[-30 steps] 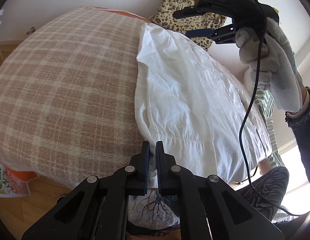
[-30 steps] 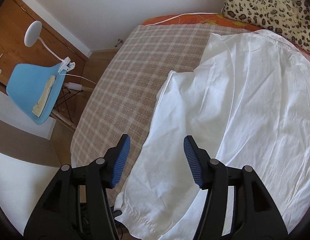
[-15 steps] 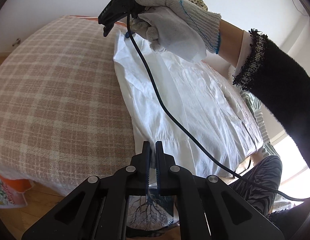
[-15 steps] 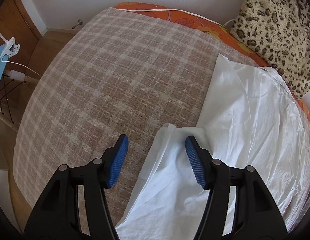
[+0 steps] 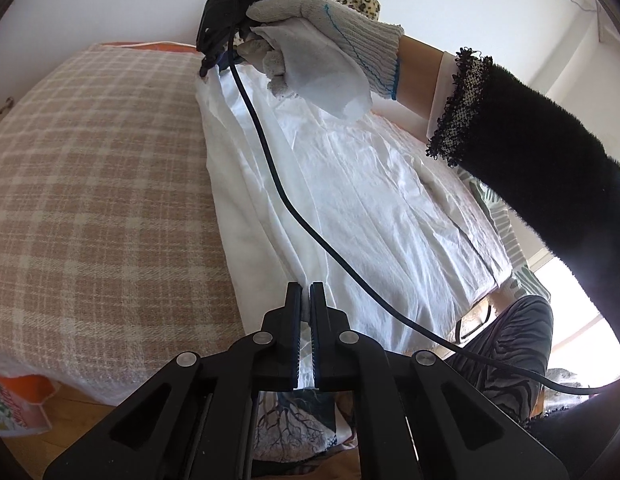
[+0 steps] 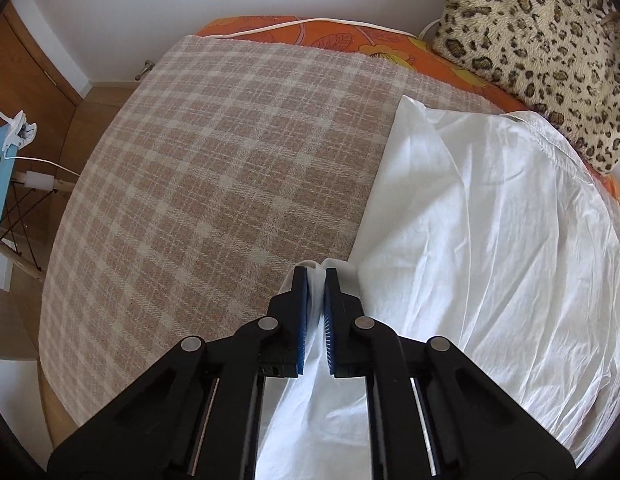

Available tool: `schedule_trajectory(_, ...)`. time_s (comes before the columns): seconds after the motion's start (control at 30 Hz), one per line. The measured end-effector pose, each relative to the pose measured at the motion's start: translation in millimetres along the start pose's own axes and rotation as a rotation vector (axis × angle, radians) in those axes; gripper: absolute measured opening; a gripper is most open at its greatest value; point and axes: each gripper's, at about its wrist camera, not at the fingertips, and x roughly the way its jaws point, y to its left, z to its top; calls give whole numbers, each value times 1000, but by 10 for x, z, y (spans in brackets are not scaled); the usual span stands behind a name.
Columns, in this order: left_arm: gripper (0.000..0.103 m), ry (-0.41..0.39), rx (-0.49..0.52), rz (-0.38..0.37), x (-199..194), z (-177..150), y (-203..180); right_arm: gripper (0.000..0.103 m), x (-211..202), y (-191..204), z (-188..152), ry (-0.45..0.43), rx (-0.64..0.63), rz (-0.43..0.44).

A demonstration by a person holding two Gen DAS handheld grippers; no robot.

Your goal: Fold small clothes

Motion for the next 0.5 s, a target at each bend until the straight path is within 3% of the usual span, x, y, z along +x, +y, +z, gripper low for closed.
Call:
schedule_trajectory(0.23, 3, 23, 79, -37, 133, 69, -329, 7, -371, -484, -60, -64, 61, 107)
schedule_trajectory(0.5, 3, 54, 172, -75, 344, 104, -707, 7, -522, -1160, -265, -94, 153, 124)
